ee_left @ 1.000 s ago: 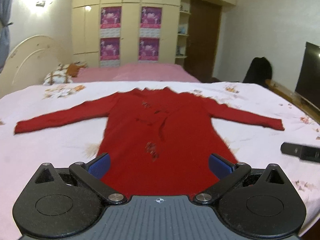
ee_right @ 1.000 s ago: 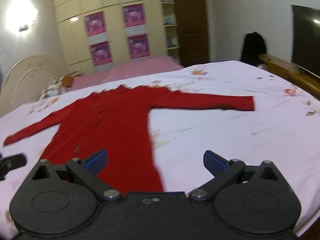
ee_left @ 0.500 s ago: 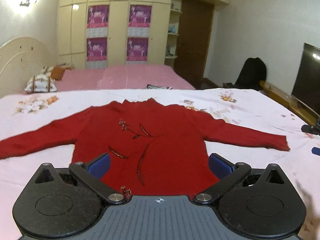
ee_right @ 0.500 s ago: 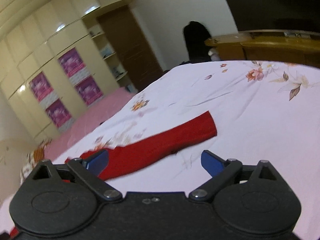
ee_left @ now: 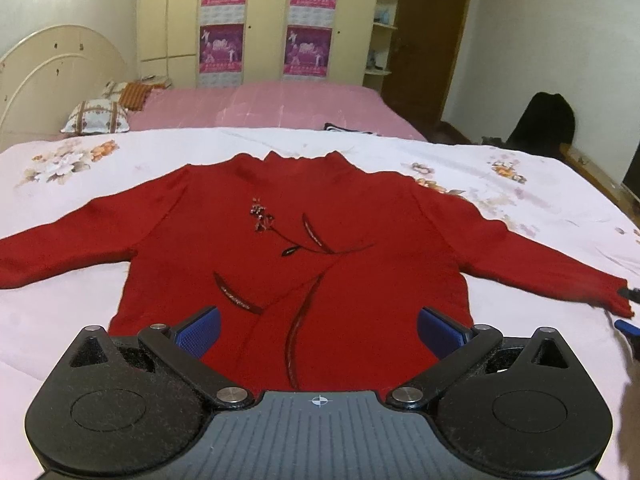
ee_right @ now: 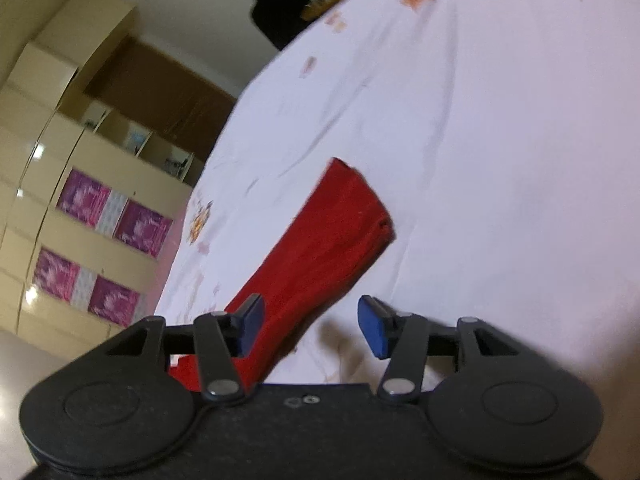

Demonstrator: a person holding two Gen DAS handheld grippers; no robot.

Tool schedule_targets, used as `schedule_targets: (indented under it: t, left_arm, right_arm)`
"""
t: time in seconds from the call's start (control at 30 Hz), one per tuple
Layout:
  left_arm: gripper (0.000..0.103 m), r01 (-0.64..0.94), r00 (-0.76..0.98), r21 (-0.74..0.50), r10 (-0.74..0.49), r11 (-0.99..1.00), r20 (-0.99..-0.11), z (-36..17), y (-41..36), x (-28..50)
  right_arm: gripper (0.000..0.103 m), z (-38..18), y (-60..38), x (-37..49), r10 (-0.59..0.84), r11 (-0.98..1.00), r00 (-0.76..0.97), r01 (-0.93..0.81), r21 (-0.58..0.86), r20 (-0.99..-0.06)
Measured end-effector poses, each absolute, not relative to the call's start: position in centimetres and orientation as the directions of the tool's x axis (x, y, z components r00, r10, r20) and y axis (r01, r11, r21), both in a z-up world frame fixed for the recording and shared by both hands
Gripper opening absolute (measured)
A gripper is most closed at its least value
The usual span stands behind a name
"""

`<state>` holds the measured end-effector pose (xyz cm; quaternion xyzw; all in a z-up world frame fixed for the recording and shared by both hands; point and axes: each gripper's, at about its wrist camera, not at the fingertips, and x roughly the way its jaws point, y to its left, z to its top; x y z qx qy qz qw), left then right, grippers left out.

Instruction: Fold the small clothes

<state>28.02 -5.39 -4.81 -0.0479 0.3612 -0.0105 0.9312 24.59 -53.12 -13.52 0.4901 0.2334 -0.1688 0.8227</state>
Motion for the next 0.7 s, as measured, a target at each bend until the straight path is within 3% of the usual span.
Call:
schedule_targets:
  t: [0.2, 0.43, 0.57, 0.7]
  left_arm:
    - [0.103, -0.061, 0.712, -0.119, -0.040, 0.991, -0.701, -5.9, -5.7, 30.6]
    - [0.103, -0.136, 0.667, -0.072, 0.037, 0.988, -0.744, -7.0, -3.4, 32.1]
    - [0.103, -0.173, 0.659, -0.037, 0.087, 0.984, -0.747, -7.0, -0.4, 32.3]
    - [0.103, -0.224, 0.680, -0.062, 0.110, 0.973, -0.725, -6.7, 3.6, 32.6]
  right_arm:
    - [0.038, -14.0, -53.4, 25.5, -0.065, 0.417, 0.839, 0.515, 0.749, -0.540]
    - [0.009, -13.5, -53.6, 26.3, -0.100, 0.454, 0.810, 0.554, 0.698, -0.578]
    - [0.006, -10.7, -51.2, 28.3, -0.132, 0.641, 0.820, 0.499, 0.583, -0.557]
    - [0.006, -7.2, -45.2, 31.9, -0.065, 0.814, 0.859, 0.340, 0.471, -0.508]
